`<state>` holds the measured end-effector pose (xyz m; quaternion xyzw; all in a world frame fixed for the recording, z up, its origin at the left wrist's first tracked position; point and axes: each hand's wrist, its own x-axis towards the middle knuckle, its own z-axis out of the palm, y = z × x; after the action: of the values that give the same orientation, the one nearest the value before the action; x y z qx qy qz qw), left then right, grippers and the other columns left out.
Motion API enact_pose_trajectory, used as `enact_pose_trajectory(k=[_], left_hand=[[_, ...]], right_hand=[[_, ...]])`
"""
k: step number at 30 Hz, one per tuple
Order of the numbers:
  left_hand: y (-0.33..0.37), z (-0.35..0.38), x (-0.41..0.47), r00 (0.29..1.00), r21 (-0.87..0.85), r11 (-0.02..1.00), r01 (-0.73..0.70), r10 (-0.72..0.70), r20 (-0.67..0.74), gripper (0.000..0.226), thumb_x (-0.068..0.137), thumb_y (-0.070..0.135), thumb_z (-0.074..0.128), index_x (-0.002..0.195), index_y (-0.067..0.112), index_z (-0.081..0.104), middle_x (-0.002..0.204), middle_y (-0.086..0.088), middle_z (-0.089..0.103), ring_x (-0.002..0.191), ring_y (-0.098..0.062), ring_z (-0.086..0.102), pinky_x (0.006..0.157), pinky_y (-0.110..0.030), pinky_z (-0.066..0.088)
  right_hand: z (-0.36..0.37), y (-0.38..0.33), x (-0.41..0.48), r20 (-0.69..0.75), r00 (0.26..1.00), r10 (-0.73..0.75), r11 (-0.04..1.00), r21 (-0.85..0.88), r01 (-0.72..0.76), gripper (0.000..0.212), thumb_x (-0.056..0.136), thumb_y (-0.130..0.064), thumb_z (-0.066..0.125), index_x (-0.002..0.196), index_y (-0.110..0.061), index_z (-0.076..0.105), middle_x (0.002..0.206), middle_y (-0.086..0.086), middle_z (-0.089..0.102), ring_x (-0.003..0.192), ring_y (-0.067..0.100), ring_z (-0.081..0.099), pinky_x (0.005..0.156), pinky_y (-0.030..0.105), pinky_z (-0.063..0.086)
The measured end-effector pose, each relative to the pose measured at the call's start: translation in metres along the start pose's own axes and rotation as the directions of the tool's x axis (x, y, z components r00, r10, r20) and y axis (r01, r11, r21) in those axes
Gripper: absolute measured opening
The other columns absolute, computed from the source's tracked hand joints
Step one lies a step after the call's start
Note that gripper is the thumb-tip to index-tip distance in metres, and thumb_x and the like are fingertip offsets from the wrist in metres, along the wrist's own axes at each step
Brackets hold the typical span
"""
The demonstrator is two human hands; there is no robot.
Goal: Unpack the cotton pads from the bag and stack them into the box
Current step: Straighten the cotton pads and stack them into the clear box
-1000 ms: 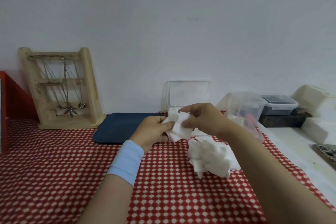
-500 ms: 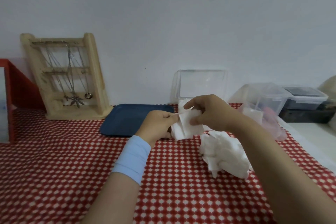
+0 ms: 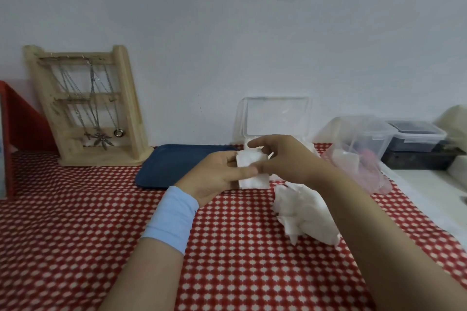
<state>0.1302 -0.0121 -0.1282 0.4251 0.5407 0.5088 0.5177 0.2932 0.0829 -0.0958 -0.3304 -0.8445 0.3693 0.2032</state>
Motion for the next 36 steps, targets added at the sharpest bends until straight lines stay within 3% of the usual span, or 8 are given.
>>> enact_pose_trajectory(k=[4, 11, 18, 21, 23, 28, 31, 36], left_hand=[[-0.003, 0.002, 0.003, 0.999, 0.152, 0.988, -0.009, 0.015, -0.033, 0.043, 0.086, -0.004, 0.074, 0.127, 0.007, 0.067, 0.113, -0.009, 0.077, 0.105, -0.024, 0.074, 0.099, -0.041, 0.057], [-0.002, 0.01, 0.001, 0.994, 0.319, 0.948, -0.02, 0.053, -0.096, 0.037, 0.085, 0.009, 0.079, 0.12, 0.016, 0.071, 0.108, 0.005, 0.079, 0.098, -0.009, 0.075, 0.093, -0.028, 0.057], [-0.005, 0.012, 0.005, 0.982, 0.314, 0.949, 0.017, 0.044, -0.185, 0.031, 0.088, 0.011, 0.076, 0.118, 0.015, 0.071, 0.105, 0.003, 0.078, 0.096, -0.013, 0.075, 0.087, -0.029, 0.059], [-0.007, 0.013, 0.007, 0.97, 0.241, 0.97, 0.016, 0.044, -0.24, 0.03, 0.09, 0.007, 0.074, 0.119, 0.012, 0.069, 0.108, -0.001, 0.076, 0.094, -0.014, 0.074, 0.071, -0.02, 0.059], [-0.008, 0.014, 0.008, 0.965, 0.282, 0.959, 0.009, 0.065, -0.254, 0.03, 0.09, 0.01, 0.073, 0.12, 0.015, 0.067, 0.11, 0.0, 0.075, 0.097, -0.013, 0.073, 0.076, -0.021, 0.058], [-0.007, 0.012, 0.008, 0.961, 0.334, 0.943, 0.013, 0.08, -0.265, 0.028, 0.09, 0.015, 0.074, 0.117, 0.02, 0.067, 0.109, 0.004, 0.074, 0.098, -0.012, 0.07, 0.083, -0.024, 0.055], [-0.006, 0.015, 0.009, 0.96, 0.322, 0.947, 0.004, 0.086, -0.265, 0.028, 0.09, 0.013, 0.074, 0.116, 0.02, 0.066, 0.111, 0.003, 0.073, 0.1, -0.013, 0.07, 0.089, -0.028, 0.056], [-0.005, 0.027, 0.007, 0.967, 0.363, 0.931, -0.029, 0.119, -0.227, 0.029, 0.091, 0.014, 0.072, 0.118, 0.02, 0.065, 0.108, 0.01, 0.071, 0.094, -0.003, 0.068, 0.07, -0.012, 0.048]], right_hand=[[-0.007, 0.004, -0.003, 0.024, 0.998, 0.051, 0.997, 0.061, -0.052, 0.019, 0.078, -0.021, 0.086, 0.095, -0.017, 0.077, 0.068, -0.011, 0.069, 0.057, 0.001, 0.06, 0.056, 0.015, 0.048], [-0.018, 0.008, -0.012, 0.025, 0.994, 0.109, 0.985, 0.131, -0.112, 0.017, 0.089, -0.036, 0.074, 0.088, -0.02, 0.079, 0.085, -0.002, 0.077, 0.067, 0.008, 0.064, 0.058, 0.017, 0.046], [-0.036, 0.014, -0.006, -0.056, 0.993, 0.108, 0.984, -0.137, -0.115, 0.01, 0.093, -0.023, 0.068, 0.088, -0.021, 0.077, 0.081, -0.01, 0.075, 0.059, 0.005, 0.063, 0.053, 0.015, 0.045], [-0.043, 0.016, -0.01, 0.075, 0.991, 0.11, 0.922, -0.38, -0.074, 0.017, 0.087, -0.013, 0.074, 0.092, -0.028, 0.079, 0.081, -0.019, 0.072, 0.066, -0.004, 0.063, 0.057, 0.009, 0.046], [-0.04, 0.014, -0.013, 0.204, 0.967, 0.15, 0.875, -0.483, -0.034, 0.024, 0.086, -0.012, 0.074, 0.097, -0.033, 0.079, 0.088, -0.02, 0.074, 0.08, -0.004, 0.066, 0.072, 0.014, 0.053], [-0.05, 0.003, -0.027, 0.23, 0.965, 0.124, 0.887, -0.462, -0.004, 0.013, 0.089, -0.027, 0.068, 0.097, -0.034, 0.076, 0.094, -0.021, 0.071, 0.089, -0.002, 0.065, 0.078, 0.02, 0.051], [-0.061, 0.009, -0.037, 0.211, 0.938, 0.273, 0.783, -0.615, -0.09, 0.029, 0.084, -0.046, 0.074, 0.104, -0.026, 0.077, 0.101, -0.014, 0.073, 0.093, 0.007, 0.067, 0.09, 0.029, 0.054], [-0.055, 0.013, -0.047, 0.209, 0.938, 0.276, 0.816, -0.567, -0.114, 0.039, 0.078, -0.034, 0.085, 0.115, -0.025, 0.074, 0.101, -0.013, 0.067, 0.095, 0.009, 0.064, 0.084, 0.023, 0.053]])
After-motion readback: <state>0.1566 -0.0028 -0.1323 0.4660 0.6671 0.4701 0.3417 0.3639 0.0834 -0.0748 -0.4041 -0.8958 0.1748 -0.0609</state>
